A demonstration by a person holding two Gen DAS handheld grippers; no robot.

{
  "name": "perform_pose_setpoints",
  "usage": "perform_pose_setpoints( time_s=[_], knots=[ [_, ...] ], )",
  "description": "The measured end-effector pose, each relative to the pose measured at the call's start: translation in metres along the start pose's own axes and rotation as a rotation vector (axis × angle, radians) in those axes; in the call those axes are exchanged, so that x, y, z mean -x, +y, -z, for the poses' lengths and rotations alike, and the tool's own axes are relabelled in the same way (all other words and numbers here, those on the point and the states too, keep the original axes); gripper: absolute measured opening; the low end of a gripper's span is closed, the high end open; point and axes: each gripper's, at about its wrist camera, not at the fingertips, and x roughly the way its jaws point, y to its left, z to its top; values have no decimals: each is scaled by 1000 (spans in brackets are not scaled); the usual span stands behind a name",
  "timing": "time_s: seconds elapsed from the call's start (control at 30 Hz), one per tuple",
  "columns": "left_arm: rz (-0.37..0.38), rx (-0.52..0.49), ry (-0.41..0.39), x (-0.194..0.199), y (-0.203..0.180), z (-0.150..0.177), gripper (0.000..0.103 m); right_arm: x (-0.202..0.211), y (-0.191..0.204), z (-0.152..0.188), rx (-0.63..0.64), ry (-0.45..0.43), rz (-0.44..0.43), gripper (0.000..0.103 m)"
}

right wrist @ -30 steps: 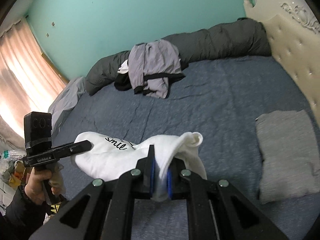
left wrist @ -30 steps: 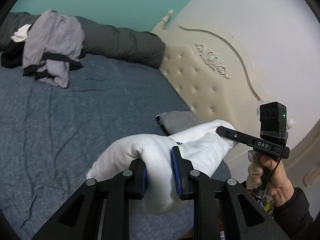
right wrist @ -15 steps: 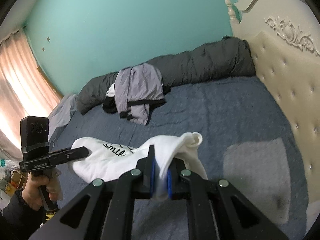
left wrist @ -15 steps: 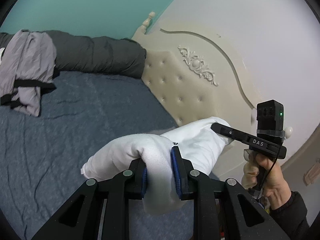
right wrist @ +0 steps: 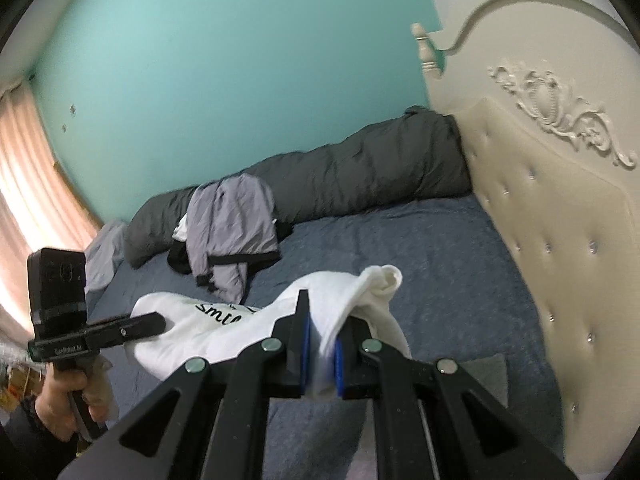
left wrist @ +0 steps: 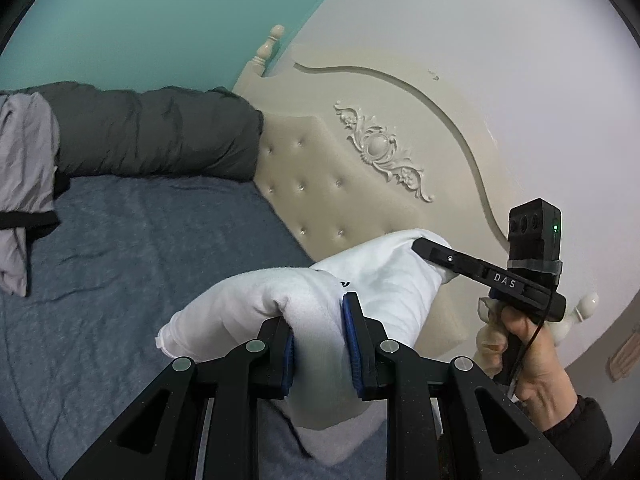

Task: Fold clothes
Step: 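Carry the lifted white shirt with both grippers toward the grey folded garment, then lower the shirt onto the grey garment and open the left gripper while the right gripper holds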

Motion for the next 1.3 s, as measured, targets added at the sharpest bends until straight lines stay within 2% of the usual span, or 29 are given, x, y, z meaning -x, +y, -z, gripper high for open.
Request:
perform_pose_setpoints(
  time_s=[0.33,0.7,0.8,0.97,1.3],
  knots=[
    [22,-12,27,-79,-22,-26,23,3,-69,-23,-8,-35,66,9],
    [1,-38,56,-146,-36,-26,23,1,-126,-12,-32,-109,134,9],
    [-9,-47,80,-158,-37,-14,23,-2,-137,1,-28,-91,129,9],
    [0,-23,139,-169,-31,26,23,-4,-148,39,-36,-24,107,9],
    [31,-24,220,-169,-46,100,23,28,-165,115,-111,73,51,9]
  ],
)
